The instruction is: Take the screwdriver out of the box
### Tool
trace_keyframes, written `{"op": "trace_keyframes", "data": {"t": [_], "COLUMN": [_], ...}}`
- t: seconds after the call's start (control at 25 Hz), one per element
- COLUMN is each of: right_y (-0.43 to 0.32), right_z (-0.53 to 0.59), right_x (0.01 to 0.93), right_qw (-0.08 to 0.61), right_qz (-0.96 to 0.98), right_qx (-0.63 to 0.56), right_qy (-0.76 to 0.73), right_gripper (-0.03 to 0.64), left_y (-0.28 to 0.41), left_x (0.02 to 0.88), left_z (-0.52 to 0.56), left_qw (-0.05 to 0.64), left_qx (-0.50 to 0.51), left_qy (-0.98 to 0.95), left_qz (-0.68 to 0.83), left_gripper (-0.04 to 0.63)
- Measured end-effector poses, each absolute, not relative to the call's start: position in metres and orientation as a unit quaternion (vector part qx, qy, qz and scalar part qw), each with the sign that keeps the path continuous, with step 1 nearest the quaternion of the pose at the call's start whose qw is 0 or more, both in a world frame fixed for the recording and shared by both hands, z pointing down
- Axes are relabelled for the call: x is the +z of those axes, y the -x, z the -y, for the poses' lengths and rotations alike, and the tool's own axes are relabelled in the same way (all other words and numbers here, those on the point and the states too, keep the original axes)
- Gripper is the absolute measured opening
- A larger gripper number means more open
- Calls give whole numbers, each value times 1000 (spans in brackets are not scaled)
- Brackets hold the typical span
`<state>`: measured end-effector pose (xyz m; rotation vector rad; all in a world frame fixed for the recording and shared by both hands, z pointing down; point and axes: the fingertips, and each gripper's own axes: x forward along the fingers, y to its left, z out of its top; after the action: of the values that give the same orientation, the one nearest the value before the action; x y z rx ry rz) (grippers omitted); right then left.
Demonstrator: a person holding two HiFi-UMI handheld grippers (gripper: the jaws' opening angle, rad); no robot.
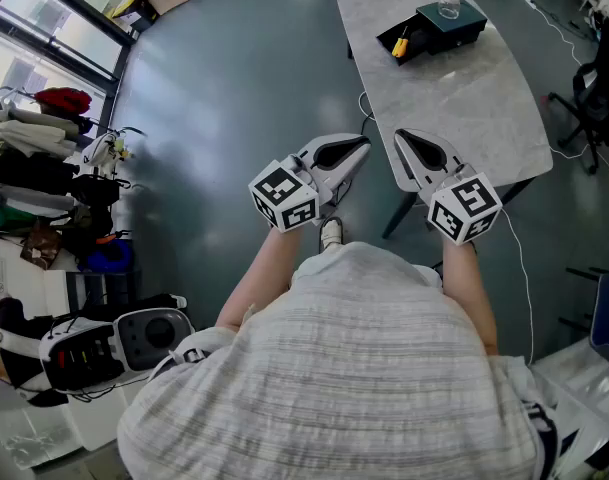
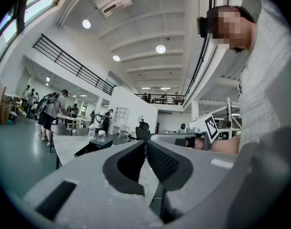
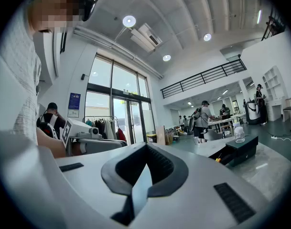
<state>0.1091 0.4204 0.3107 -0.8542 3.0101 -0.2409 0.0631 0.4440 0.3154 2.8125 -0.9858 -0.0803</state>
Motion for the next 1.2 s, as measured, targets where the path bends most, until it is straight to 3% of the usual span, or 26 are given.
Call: {"op": "trace_keyframes", "data": {"t": [0.68, 1.2], "right_y": [-70, 33], "right_z": [-435, -361], "right_x": [323, 332], "right_qw": [-16, -94], "right_qz": [-959, -961], "right_qx": [-73, -56], "right_qy": [272, 253], "right_gripper": [11, 12], "left_y": [-28, 95], "left_x": [331, 341], "left_z": [-453, -383], "left_qw": [90, 101], "left_qx": [-29, -32], "left_qy": [-937, -921], "left_qz": [337, 374], "left_gripper": [27, 28]}}
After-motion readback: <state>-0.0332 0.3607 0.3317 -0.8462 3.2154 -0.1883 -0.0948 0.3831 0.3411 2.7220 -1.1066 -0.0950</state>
